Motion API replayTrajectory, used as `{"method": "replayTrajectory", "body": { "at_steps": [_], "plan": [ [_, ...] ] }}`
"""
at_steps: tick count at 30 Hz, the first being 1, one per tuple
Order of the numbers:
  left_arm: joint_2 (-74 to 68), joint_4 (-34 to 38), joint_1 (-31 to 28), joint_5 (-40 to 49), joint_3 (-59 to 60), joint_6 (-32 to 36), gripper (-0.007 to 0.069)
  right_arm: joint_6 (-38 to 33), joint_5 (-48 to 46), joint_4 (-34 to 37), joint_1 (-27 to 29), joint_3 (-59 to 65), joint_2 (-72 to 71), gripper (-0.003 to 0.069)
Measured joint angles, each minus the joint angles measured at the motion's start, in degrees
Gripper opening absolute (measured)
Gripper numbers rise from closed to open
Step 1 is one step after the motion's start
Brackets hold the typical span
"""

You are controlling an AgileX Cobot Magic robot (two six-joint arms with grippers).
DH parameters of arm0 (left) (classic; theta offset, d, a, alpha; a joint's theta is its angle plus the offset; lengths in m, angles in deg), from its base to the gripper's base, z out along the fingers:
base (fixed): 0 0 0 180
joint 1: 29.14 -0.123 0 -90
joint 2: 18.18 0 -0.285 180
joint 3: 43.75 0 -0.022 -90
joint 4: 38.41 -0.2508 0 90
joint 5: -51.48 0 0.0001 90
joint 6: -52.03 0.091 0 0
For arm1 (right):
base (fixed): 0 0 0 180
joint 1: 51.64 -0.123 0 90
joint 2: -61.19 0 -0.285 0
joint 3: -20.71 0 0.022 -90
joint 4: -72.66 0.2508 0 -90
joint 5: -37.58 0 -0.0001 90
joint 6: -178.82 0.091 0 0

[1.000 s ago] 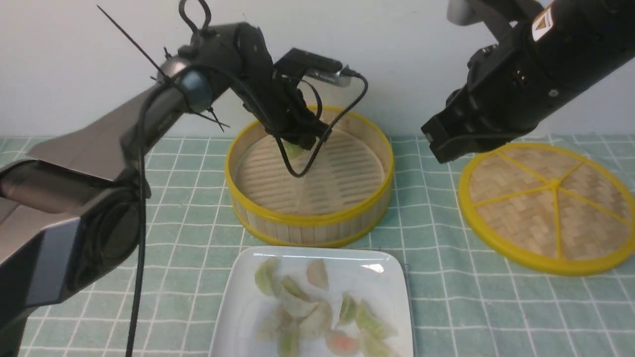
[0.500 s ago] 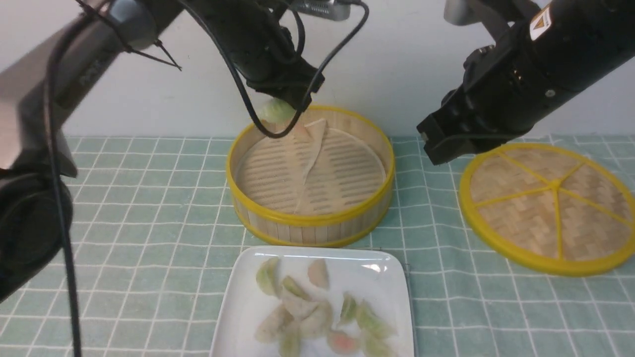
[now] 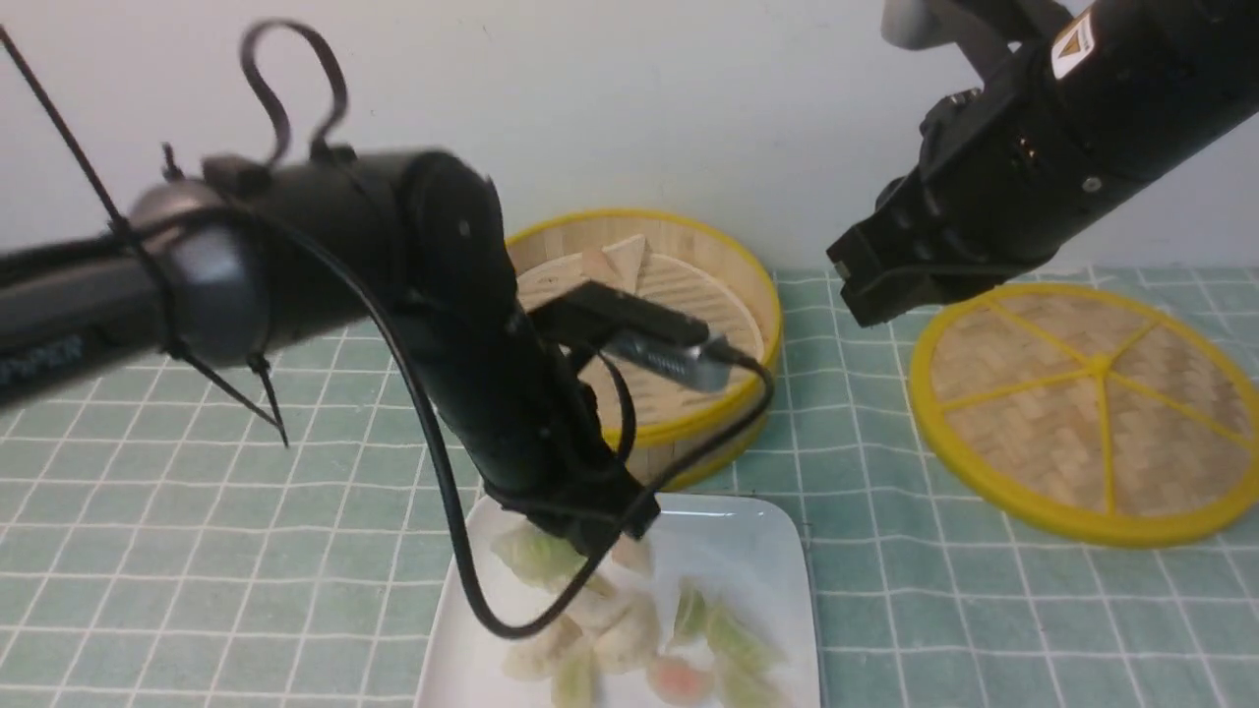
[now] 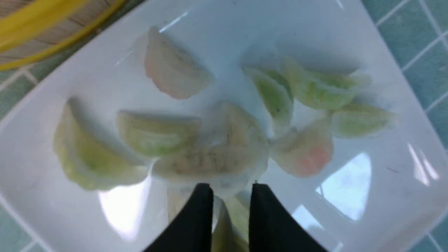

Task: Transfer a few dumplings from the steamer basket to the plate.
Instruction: Use the left arm to put the dumpling into the plate

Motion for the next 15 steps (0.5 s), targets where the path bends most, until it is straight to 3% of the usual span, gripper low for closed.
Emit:
{"method": "replayTrajectory", "body": {
  "at_steps": [4,6,12,15],
  "plan": [
    [-1.81,-0.07,0.19,-7.15,0.51,0.96,0.012,0.0,0.0,0.58,0.0,0.0,0.0,-0.0015],
    [-2.71,-0.07,0.19,-9.88,0.51,1.02,0.0158,0.0,0.0,1.14,0.0,0.0,0.0,-0.0015],
    [-4.47,-0.58,0.19,-10.92,-0.53,1.08,0.042,0.0,0.0,2.57,0.0,0.0,0.0,-0.0015],
    [-4.21,-2.33,-0.3,-10.92,-5.67,-0.72,0.0458,0.0,0.0,2.71,0.0,0.0,0.0,-0.0015]
  ]
}}
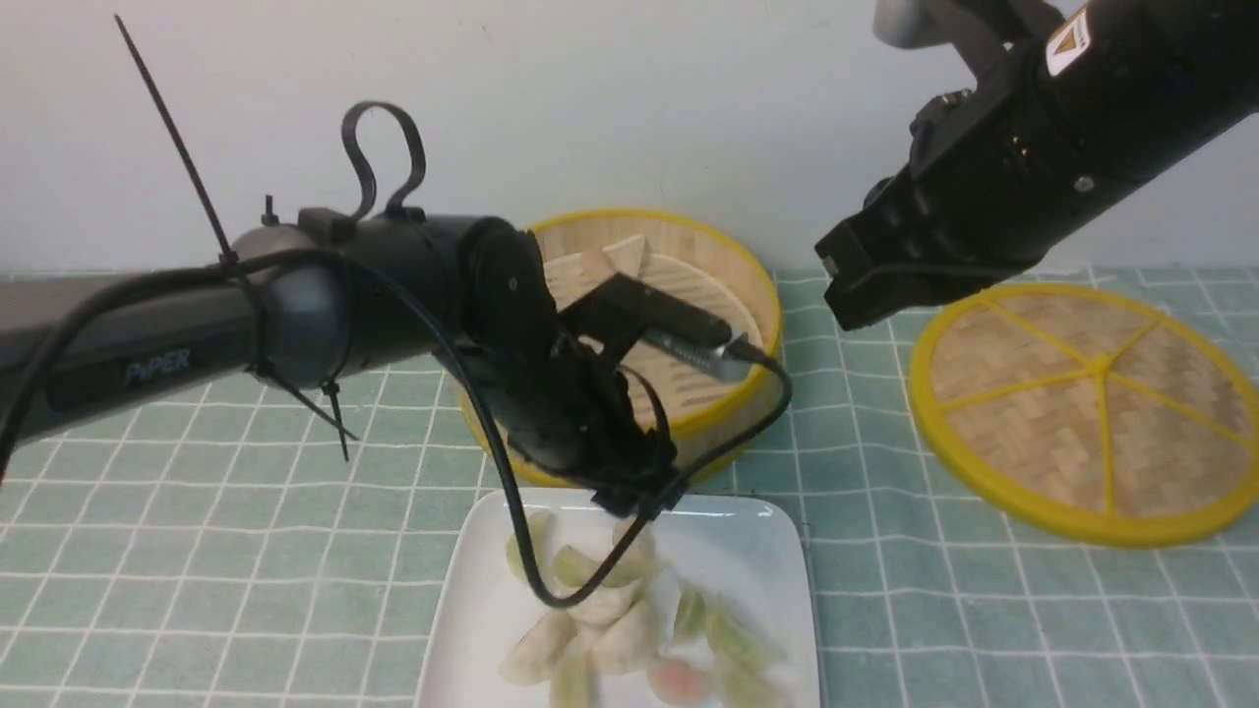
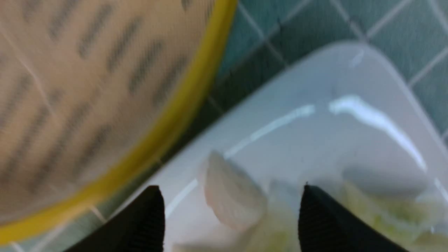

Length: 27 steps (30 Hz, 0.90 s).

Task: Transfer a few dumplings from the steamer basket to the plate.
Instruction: Use the left arm to put the dumpling into the plate, then use the left arm to grab a dumpling from the steamer

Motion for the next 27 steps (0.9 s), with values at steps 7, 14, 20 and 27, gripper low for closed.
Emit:
{"method": "replayTrajectory", "body": {
  "at_steps": [7,14,20,27],
  "plan": [
    [-3.87,-2.77,-8.39,7.17,-22.38,-10.48,0.0213,0.0,0.05,0.31,0.0,0.0,0.0,-0.0015],
    [-21.25,-3.33,-11.34,16.71,-47.77,-5.27,0.0036,0.0,0.05,1.37,0.0,0.02,0.0,-0.0015],
    [-34.37,-3.23,-11.25,16.73,-59.19,-4.62,0.0227,0.0,0.05,1.94,0.0,0.02,0.0,-0.0015],
    [-39.16,-3.96,-11.25,9.38,-60.12,-5.34,0.045,0.0,0.05,1.94,0.0,0.02,0.0,-0.0015]
  ]
}}
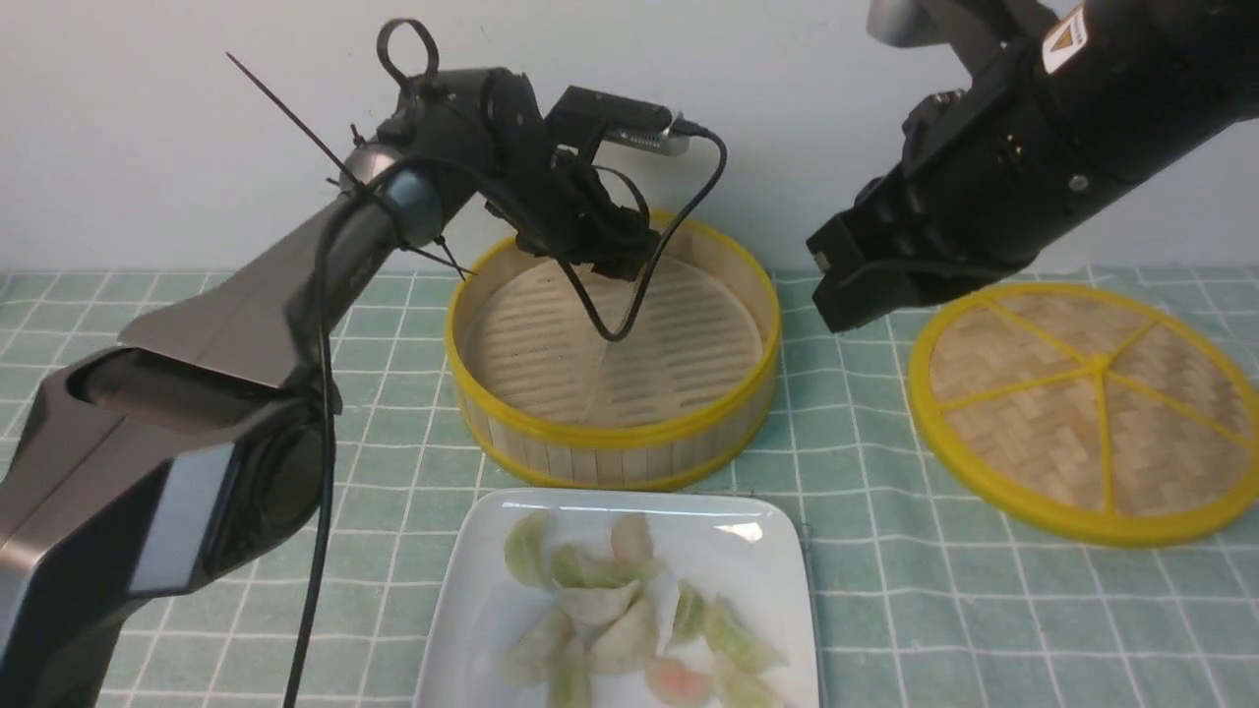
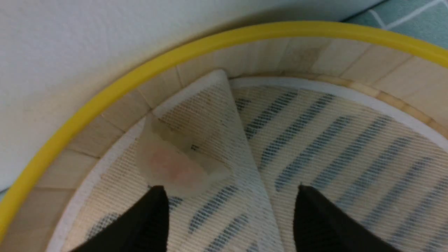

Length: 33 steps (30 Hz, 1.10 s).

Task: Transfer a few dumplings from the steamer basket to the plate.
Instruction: Use the left arm to grab a dumpling from the steamer, then use the left arm to put the dumpling into the plate

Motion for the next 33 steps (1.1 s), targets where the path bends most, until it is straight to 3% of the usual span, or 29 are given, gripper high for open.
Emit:
{"method": "replayTrajectory", "body": {
  "at_steps": [4,11,15,16,17,30,33],
  "plan": [
    [-2.0,-2.01,0.0,-4.45,0.0,0.0,0.0498,0.0,0.0,0.0,0.0,0.0,0.0,-0.0015],
    [-4.25,-2.12,0.0,-9.04,-0.12,0.0,0.0483,0.0,0.0,-0.11,0.0,0.0,0.0,-0.0015],
    [-4.25,-2.41,0.0,-8.73,-0.32,-1.41,0.0337,-1.15,0.0,-0.17,0.0,0.0,0.0,-0.0015],
    [-4.01,-2.84,0.0,-7.64,-0.96,-2.58,0.0225,-1.28,0.0,-0.17,0.0,0.0,0.0,-0.0015],
    [-3.68,-3.1,0.0,-6.56,-1.25,-2.84,0.0176,-1.28,0.0,-0.17,0.0,0.0,0.0,-0.0015],
    [6.05,-1.98,0.0,19.33,-8.83,-3.26,0.0172,-1.41,0.0,2.04,0.0,0.0,-0.06,-0.0015],
    [8.9,-0.56,0.0,21.25,-9.1,-2.94,0.0172,-1.41,0.0,2.16,0.0,0.07,-0.91,-0.0015]
  ]
}}
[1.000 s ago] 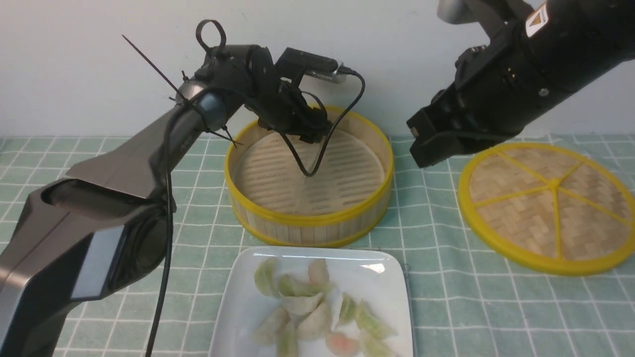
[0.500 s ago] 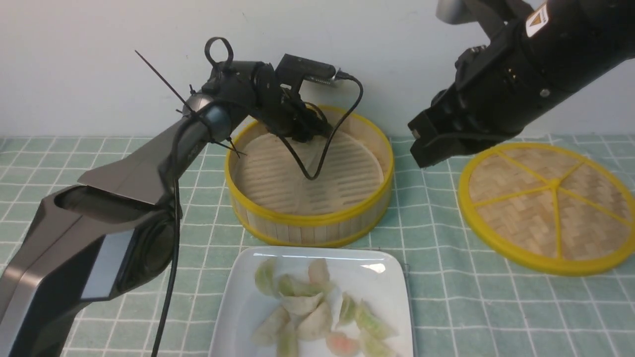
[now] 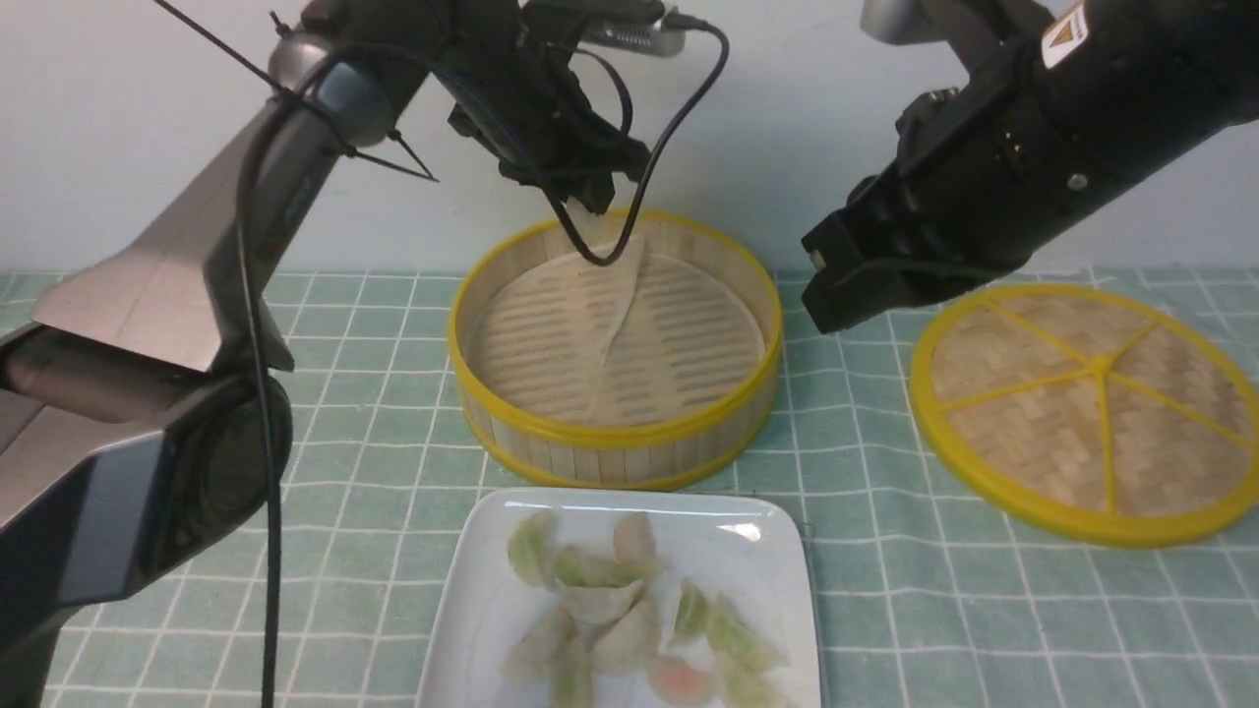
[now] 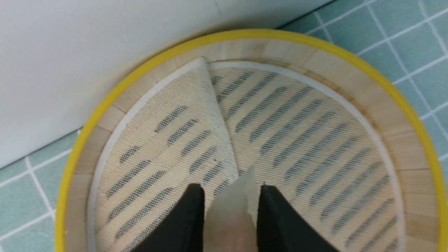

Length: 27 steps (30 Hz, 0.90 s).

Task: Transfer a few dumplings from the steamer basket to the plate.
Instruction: Use the left arm to put the dumpling into the plate

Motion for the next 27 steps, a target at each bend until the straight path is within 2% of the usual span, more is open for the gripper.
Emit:
{"method": "replayTrajectory", "body": {
  "at_steps": [5,10,15,20,27],
  "plan": [
    [7.18,4.26,0.21,0.55,3.11,-0.58,0.0172,1.08,0.0,-1.7,0.0,0.05,-4.48,-0.0015],
    [21.53,4.39,3.95,0.44,21.98,-0.46,0.0172,3.86,0.0,-6.22,0.0,2.31,-11.78,-0.0015],
    [33.1,4.25,12.43,0.44,47.18,2.57,0.0172,5.68,-0.24,-8.87,0.0,9.15,-21.76,-0.0015],
    [32.71,4.4,20.1,-2.44,64.13,3.38,0.0172,7.11,-0.73,-9.09,0.0,14.65,-28.12,-0.0015],
    [28.01,4.39,24.08,-2.66,70.27,0.56,0.0174,8.41,-0.91,-9.13,0.0,15.36,-32.32,-0.0015]
  ]
}}
